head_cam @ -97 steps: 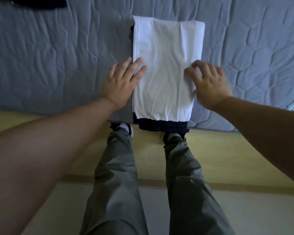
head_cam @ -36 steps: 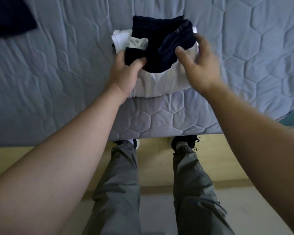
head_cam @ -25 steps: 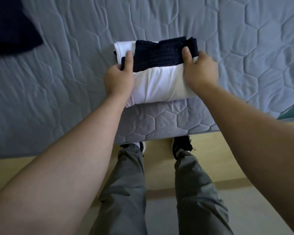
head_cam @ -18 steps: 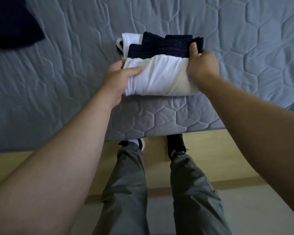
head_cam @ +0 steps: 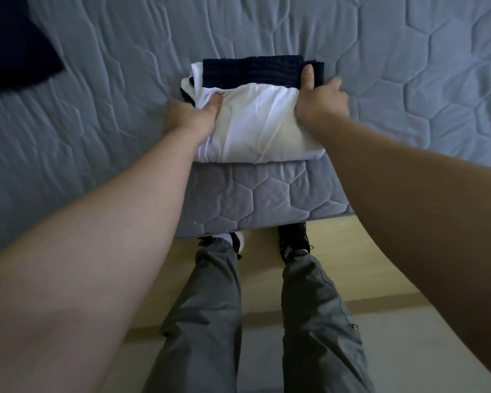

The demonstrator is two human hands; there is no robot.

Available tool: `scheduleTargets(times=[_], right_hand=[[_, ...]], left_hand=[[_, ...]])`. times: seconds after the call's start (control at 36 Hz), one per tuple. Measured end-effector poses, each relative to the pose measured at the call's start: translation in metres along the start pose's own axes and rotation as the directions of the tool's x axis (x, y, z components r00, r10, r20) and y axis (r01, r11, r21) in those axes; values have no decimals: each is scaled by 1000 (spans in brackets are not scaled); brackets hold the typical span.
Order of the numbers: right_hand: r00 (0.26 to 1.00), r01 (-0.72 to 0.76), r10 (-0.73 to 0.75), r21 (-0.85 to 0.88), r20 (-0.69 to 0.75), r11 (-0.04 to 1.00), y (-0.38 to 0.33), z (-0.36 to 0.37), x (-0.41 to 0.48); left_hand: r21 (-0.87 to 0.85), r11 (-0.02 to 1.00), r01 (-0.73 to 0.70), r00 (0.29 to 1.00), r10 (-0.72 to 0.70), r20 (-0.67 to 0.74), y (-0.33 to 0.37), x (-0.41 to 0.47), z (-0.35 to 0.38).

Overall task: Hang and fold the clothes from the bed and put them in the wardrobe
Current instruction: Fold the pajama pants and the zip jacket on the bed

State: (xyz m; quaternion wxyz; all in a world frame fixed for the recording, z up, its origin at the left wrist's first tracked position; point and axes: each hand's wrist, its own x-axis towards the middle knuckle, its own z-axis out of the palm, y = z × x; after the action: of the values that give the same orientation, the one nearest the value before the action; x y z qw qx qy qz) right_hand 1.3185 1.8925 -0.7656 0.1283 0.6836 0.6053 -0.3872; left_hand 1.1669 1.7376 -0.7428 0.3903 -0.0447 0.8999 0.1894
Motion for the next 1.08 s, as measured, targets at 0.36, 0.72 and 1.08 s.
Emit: scheduleTargets(times=[0.36,0.72,1.08], right_hand=[[964,42,-91,196,249,980,-22,-103,-113],[757,470,-519,219,398,855,-160,-229,-366],[63,910,-762,276,644,309,-284,-211,-601]], left_hand=[[-447,838,314,862,-53,505,15,-115,-119],[-635,771,38,970,125,210,-20,-357,-365],[-799,449,-401,856,-126,-501,-148,-519,-488]])
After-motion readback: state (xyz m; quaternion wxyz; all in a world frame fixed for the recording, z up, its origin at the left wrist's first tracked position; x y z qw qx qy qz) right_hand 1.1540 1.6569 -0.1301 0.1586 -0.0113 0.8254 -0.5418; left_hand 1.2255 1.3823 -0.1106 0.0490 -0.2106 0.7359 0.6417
